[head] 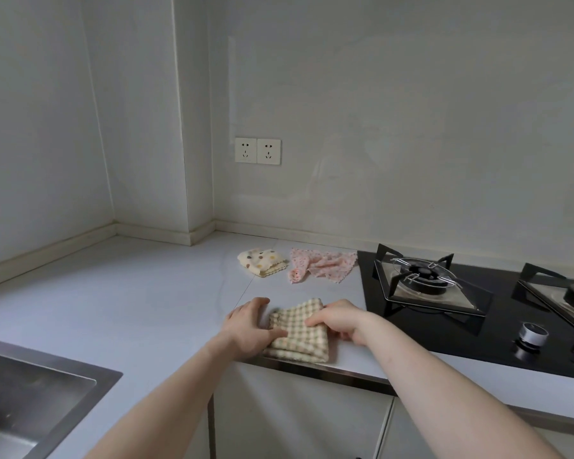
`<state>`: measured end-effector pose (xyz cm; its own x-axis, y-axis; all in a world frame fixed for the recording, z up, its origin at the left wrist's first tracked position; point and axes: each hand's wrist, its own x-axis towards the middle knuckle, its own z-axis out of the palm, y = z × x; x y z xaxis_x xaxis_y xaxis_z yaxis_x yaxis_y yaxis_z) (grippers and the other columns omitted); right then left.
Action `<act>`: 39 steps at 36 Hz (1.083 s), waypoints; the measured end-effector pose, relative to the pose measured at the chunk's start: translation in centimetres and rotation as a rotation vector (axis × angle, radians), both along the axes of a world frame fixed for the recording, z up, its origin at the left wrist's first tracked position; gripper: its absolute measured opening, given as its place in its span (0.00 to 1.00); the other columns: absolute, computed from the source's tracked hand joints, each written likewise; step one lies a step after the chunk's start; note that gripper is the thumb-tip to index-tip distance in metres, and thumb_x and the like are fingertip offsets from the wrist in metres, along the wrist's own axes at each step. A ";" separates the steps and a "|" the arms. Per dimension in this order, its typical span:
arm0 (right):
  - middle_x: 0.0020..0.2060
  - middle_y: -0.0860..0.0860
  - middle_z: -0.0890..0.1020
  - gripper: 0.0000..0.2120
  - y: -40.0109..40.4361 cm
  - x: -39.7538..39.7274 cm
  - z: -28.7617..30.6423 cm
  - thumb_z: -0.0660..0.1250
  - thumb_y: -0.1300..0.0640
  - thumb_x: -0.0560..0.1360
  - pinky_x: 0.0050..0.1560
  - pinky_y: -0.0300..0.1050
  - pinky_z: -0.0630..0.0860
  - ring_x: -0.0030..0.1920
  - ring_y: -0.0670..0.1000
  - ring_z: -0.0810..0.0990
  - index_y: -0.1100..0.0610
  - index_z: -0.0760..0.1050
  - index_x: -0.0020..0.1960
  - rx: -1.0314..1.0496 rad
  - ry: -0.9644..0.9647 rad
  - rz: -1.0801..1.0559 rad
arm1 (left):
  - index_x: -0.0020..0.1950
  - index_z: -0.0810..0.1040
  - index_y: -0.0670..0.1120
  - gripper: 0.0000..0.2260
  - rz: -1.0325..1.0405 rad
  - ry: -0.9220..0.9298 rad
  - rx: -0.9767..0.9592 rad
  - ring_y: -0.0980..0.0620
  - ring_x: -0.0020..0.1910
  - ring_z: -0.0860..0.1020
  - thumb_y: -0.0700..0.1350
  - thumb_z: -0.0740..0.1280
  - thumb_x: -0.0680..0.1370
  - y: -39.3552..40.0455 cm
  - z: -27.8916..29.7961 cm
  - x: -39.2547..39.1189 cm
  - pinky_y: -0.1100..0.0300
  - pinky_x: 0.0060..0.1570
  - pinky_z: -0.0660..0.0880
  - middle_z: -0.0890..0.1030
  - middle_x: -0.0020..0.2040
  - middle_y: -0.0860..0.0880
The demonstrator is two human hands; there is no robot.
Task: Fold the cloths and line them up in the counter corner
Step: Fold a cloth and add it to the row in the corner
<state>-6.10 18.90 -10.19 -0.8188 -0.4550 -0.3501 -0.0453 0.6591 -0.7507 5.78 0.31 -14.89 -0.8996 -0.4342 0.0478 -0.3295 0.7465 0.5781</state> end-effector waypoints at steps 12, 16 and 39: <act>0.48 0.47 0.86 0.08 1.8 -0.3 -4.2 0.74 0.59 0.72 0.56 0.55 0.82 0.50 0.50 0.85 0.51 0.79 0.50 -0.513 0.194 -0.182 | 0.79 0.60 0.52 0.43 0.005 -0.068 -0.144 0.50 0.78 0.59 0.75 0.59 0.71 1.1 0.0 -0.8 0.52 0.77 0.54 0.62 0.80 0.52; 0.45 0.45 0.85 0.07 1.7 0.7 -4.5 0.72 0.58 0.70 0.53 0.52 0.81 0.49 0.47 0.84 0.51 0.78 0.47 -0.538 0.343 -0.160 | 0.79 0.61 0.51 0.38 0.034 -0.054 -0.186 0.51 0.78 0.59 0.72 0.56 0.76 1.2 -0.3 -0.9 0.52 0.77 0.54 0.63 0.79 0.52; 0.54 0.45 0.85 0.09 1.7 3.0 -4.7 0.58 0.66 0.71 0.46 0.43 0.78 0.54 0.46 0.81 0.53 0.67 0.39 -0.295 0.640 0.159 | 0.75 0.67 0.53 0.21 0.068 0.001 -0.113 0.50 0.76 0.63 0.52 0.52 0.82 1.5 -0.4 -0.6 0.53 0.75 0.54 0.68 0.77 0.51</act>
